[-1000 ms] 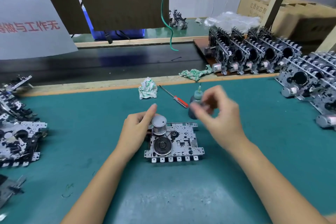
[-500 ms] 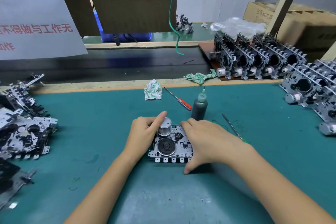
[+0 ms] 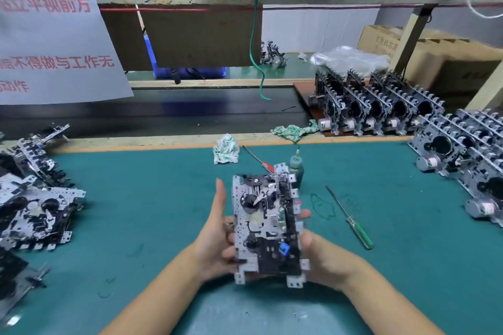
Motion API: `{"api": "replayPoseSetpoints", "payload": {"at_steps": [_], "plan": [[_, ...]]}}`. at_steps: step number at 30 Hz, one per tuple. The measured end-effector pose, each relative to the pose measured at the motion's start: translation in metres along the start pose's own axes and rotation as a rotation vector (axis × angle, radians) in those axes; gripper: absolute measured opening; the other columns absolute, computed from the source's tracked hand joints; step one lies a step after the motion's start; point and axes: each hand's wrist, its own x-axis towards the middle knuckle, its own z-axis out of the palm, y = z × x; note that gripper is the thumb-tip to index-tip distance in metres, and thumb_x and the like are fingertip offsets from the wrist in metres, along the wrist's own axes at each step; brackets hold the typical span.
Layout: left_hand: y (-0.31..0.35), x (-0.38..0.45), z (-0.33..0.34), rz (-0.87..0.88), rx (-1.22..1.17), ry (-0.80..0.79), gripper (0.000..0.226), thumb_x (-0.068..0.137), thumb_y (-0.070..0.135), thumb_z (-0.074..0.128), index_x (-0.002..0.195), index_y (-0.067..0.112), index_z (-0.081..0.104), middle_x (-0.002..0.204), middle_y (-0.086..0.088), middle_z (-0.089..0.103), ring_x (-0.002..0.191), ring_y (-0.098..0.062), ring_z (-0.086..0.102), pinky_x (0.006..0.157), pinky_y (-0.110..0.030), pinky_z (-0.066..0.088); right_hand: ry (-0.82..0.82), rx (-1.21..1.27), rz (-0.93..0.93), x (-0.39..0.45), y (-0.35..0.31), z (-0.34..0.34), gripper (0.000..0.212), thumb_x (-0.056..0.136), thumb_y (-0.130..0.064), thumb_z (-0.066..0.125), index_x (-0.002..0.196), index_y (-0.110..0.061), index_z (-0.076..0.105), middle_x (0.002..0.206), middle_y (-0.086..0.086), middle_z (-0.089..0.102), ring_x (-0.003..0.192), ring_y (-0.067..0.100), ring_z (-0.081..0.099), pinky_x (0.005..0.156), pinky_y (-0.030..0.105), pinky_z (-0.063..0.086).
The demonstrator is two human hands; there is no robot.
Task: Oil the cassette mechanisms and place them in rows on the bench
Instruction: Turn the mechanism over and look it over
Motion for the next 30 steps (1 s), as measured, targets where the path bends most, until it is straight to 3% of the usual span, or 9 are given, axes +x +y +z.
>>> {"api": "replayPoseSetpoints", "payload": {"at_steps": [1,3,6,8,10,14,18,21,30], "plan": [[-0.001,0.002,0.008,-0.002,-0.094,-0.050,0.128,0.055,0.083,0.062,0.145,-0.002,0.029,0.098,-0.022,0.068,0.085,-0.026,0.068,0.084,-0.039,0.053,0.075,-0.030,0.025,0.002,-0.001,0.002,0.077,0.061,-0.070,0.069,0.115,-0.019,0.050,0.110,-0.015,0.068,0.107,0.002,0.061,0.091,0.019,0.048],[0.003,0.001,0.017,0.069,-0.151,-0.100,0.110,0.067,0.076,0.059,0.144,0.003,0.035,0.138,-0.019,0.050,0.119,-0.032,0.055,0.108,-0.048,0.033,0.270,-0.168,0.021,0.003,-0.004,-0.003,0.067,0.054,-0.068,0.075,0.094,-0.016,0.066,0.087,-0.010,0.072,0.085,0.002,0.067,0.077,0.015,0.050],[0.003,-0.003,0.011,0.208,-0.157,0.037,0.087,0.072,0.056,0.073,0.135,0.003,0.050,0.140,-0.021,0.047,0.125,-0.033,0.051,0.104,-0.048,0.041,0.765,-0.531,-0.041,-0.004,-0.014,-0.027,0.029,0.081,-0.043,0.066,0.063,-0.021,0.071,0.060,-0.008,0.068,0.057,0.004,0.061,0.063,0.021,0.048],[0.001,-0.002,0.004,0.242,-0.155,0.127,0.080,0.069,0.040,0.081,0.132,0.000,0.053,0.138,-0.027,0.046,0.125,-0.040,0.050,0.100,-0.051,0.045,1.163,-0.955,0.103,-0.010,-0.023,-0.050,0.029,0.087,-0.048,0.056,0.077,-0.023,0.065,0.069,-0.006,0.068,0.065,0.015,0.060,0.060,0.030,0.041],[-0.001,0.000,-0.001,0.229,-0.172,0.197,0.071,0.075,0.040,0.075,0.129,-0.002,0.054,0.135,-0.031,0.048,0.124,-0.043,0.049,0.098,-0.054,0.045,1.297,-1.314,0.441,-0.012,-0.025,-0.068,0.030,0.091,-0.051,0.049,0.100,-0.023,0.055,0.095,-0.004,0.065,0.088,0.022,0.058,0.063,0.031,0.036],[-0.003,0.007,-0.010,0.196,-0.225,0.312,0.082,0.084,0.068,0.036,0.119,-0.001,0.064,0.130,-0.030,0.053,0.116,-0.041,0.056,0.092,-0.050,0.051,1.032,-1.395,0.837,-0.006,-0.011,-0.086,0.018,0.094,-0.031,0.045,0.104,-0.019,0.053,0.111,0.002,0.058,0.104,0.023,0.054,0.071,0.030,0.039],[-0.005,0.008,-0.016,0.156,-0.238,0.324,0.096,0.079,0.078,0.027,0.120,0.000,0.062,0.130,-0.029,0.053,0.118,-0.040,0.056,0.092,-0.049,0.050,0.726,-0.775,0.502,-0.019,-0.015,-0.087,0.013,0.097,-0.016,0.048,0.084,-0.013,0.046,0.073,0.000,0.066,0.066,0.018,0.059,0.064,0.032,0.047],[-0.005,0.010,-0.020,0.137,-0.203,0.329,0.092,0.081,0.075,0.026,0.118,0.001,0.065,0.128,-0.027,0.056,0.110,-0.037,0.061,0.096,-0.047,0.048,0.405,-0.310,0.268,-0.014,-0.016,-0.061,0.011,0.100,-0.015,0.041,0.090,-0.011,0.042,0.051,-0.003,0.049,0.044,0.011,0.035,0.046,0.019,0.032],[-0.005,0.013,-0.022,0.060,-0.163,0.322,0.082,0.088,0.069,0.026,0.113,0.003,0.069,0.124,-0.022,0.061,0.110,-0.032,0.062,0.093,-0.041,0.050,0.322,-0.341,0.335,0.007,-0.004,-0.041,0.043,0.098,-0.030,0.045,0.061,-0.014,0.061,0.041,-0.004,0.041,0.038,0.008,0.026,0.041,0.018,0.021]]}}
